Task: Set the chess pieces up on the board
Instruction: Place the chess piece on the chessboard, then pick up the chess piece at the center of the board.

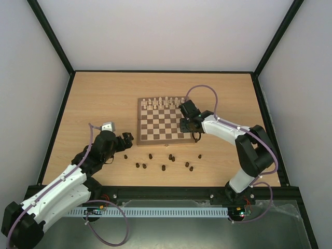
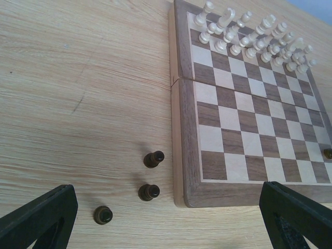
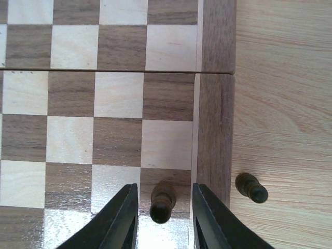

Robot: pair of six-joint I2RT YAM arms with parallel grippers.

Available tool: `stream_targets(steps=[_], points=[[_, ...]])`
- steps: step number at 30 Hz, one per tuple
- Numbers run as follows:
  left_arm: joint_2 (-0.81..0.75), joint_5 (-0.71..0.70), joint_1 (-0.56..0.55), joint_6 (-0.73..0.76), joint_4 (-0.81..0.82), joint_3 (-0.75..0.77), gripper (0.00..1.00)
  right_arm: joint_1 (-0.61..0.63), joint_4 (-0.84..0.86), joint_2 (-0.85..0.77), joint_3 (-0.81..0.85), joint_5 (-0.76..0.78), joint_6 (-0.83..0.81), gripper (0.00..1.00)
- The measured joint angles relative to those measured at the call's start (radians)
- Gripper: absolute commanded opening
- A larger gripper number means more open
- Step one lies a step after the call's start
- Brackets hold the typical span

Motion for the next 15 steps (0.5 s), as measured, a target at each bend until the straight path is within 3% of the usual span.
stream_targets(steps=[15], points=[[-0.011, 0.0, 0.0, -0.013, 0.0, 0.004, 0.99, -0.013, 0.009, -0.177, -0.091, 0.093, 0.032, 0.41]])
